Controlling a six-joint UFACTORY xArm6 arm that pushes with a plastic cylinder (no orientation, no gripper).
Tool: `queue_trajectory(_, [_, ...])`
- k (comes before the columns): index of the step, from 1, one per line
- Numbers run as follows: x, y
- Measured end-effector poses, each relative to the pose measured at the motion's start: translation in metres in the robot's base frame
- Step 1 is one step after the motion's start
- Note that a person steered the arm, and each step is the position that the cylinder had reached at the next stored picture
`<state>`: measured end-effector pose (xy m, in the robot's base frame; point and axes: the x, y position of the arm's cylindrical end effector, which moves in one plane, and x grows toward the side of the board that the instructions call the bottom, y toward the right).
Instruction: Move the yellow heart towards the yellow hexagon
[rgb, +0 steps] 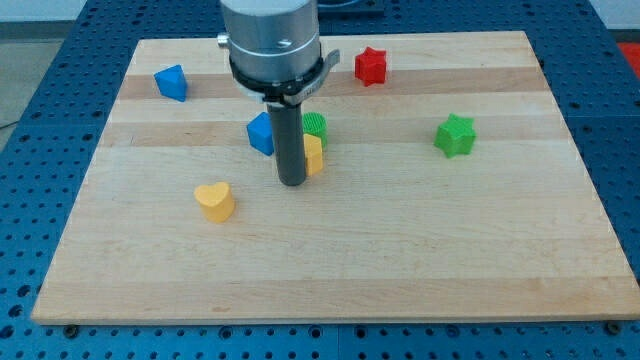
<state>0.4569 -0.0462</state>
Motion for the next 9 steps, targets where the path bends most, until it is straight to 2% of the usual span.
queue_trajectory(1, [0.026,0.009])
queue_trajectory(2, [0.081,0.009])
queue_trajectory(3, [0.108,-0.061])
queue_trajectory(4, [0.097,-0.127])
queue_trajectory(5, [0.038,-0.112])
queue_trajectory(6, [0.008,-0.090])
queue_trajectory(7, [0.056,-0.118])
queue_trajectory(8, [0.074,-0.103])
queue_trajectory(9, [0.040,-0.091])
